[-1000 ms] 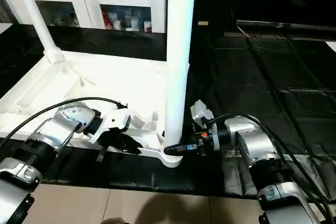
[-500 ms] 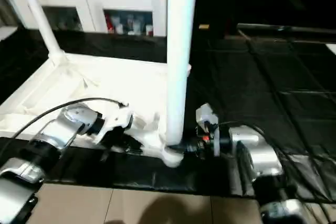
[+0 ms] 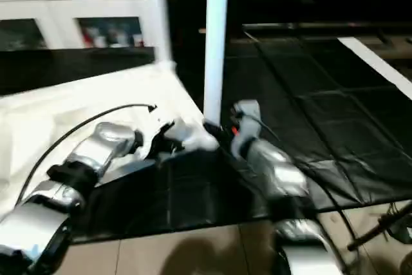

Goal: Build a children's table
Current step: Rotate leg to tighten

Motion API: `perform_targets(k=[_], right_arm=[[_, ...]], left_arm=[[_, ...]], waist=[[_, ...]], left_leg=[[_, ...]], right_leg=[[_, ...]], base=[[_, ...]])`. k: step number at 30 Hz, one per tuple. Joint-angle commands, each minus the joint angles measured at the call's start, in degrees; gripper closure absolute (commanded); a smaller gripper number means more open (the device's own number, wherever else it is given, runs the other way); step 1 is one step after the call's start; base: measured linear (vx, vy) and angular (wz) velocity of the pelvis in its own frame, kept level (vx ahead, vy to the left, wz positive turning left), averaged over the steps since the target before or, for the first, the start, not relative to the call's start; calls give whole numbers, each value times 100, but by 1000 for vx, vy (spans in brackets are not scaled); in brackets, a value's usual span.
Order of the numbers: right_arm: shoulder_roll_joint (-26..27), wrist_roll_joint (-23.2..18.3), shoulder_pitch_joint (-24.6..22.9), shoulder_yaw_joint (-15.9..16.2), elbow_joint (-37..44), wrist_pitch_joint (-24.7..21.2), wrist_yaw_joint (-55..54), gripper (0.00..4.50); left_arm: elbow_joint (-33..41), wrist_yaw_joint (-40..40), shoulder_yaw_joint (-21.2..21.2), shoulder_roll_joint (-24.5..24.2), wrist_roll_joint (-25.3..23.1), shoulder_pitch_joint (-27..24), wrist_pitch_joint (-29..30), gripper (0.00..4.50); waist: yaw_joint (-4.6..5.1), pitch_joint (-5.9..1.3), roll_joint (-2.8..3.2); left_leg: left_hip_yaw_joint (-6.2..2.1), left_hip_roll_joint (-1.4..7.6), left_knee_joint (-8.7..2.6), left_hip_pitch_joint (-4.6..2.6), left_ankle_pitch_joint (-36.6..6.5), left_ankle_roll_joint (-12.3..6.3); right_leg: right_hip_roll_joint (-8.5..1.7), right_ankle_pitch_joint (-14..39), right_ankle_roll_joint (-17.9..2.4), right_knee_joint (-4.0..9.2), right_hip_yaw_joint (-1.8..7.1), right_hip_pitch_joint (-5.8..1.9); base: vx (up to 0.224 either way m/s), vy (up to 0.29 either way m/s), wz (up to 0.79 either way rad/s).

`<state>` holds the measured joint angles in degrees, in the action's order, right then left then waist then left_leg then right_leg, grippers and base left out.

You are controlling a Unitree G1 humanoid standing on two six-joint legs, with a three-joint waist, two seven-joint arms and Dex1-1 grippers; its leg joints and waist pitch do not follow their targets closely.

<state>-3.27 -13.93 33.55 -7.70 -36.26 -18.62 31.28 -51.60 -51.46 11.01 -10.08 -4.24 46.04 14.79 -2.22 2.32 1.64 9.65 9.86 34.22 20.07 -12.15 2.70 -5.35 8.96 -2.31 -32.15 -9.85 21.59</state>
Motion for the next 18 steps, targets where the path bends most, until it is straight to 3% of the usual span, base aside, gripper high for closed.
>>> perform_targets(k=[1,2,3,4,9,13,16,17,18], right_arm=[[534,-51,-29,503,-306,-406,268,184],[497,14,-54,559,-304,-383,324,184],[453,57,-76,611,-311,-345,365,153],[419,68,-98,623,-309,-318,386,153],[-60,132,-391,672,32,-60,905,106],[-443,47,-602,748,385,-53,1511,75],[-970,-71,-829,857,802,29,2341,59],[-1171,-109,-890,890,930,43,2633,46],[-1305,-121,-922,912,1008,62,2811,34]], left_arm=[[271,-8,25,380,261,274,-134,450],[290,-27,31,346,233,244,-140,450],[298,-33,36,317,210,223,-146,450],[300,-37,38,290,191,207,-154,450],[334,-314,124,61,70,81,-395,450],[423,-625,224,-93,38,-23,-527,450],[635,-1275,412,-338,54,-212,-805,450],[727,-1529,480,-432,76,-283,-842,450],[792,-1702,525,-495,93,-334,-881,450]], waist=[[-91,-375,-74],[-138,-389,-50],[-156,-385,-61],[-167,-384,-57],[-222,-353,-43],[-301,-356,-59],[-364,-357,-56],[-390,-363,-25],[-418,-363,-44]], left_leg=[[-156,392,-406,38,-658,-384],[-148,384,-393,62,-427,-470],[-136,384,-388,68,-317,-537],[-132,382,-383,59,-293,-552],[-120,393,-400,19,-574,-463],[-126,430,-407,22,-540,-513],[-108,441,-401,30,-548,-570],[-108,447,-394,31,-527,-568],[-105,447,-393,24,-517,-561]], right_leg=[[-593,1379,-905,341,465,-303],[-609,1136,-982,293,473,-329],[-596,1010,-1003,274,473,-322],[-595,973,-1012,268,477,-313],[-575,1506,-849,335,470,-298],[-569,1325,-835,299,483,-303],[-568,1320,-808,291,489,-305],[-569,1286,-814,285,485,-298],[-558,1273,-792,276,489,-295]], base=[[51,-33,1],[0,0,0],[0,0,0],[0,0,0],[0,0,0],[0,0,0],[0,0,0],[0,0,0],[0,0,0]])
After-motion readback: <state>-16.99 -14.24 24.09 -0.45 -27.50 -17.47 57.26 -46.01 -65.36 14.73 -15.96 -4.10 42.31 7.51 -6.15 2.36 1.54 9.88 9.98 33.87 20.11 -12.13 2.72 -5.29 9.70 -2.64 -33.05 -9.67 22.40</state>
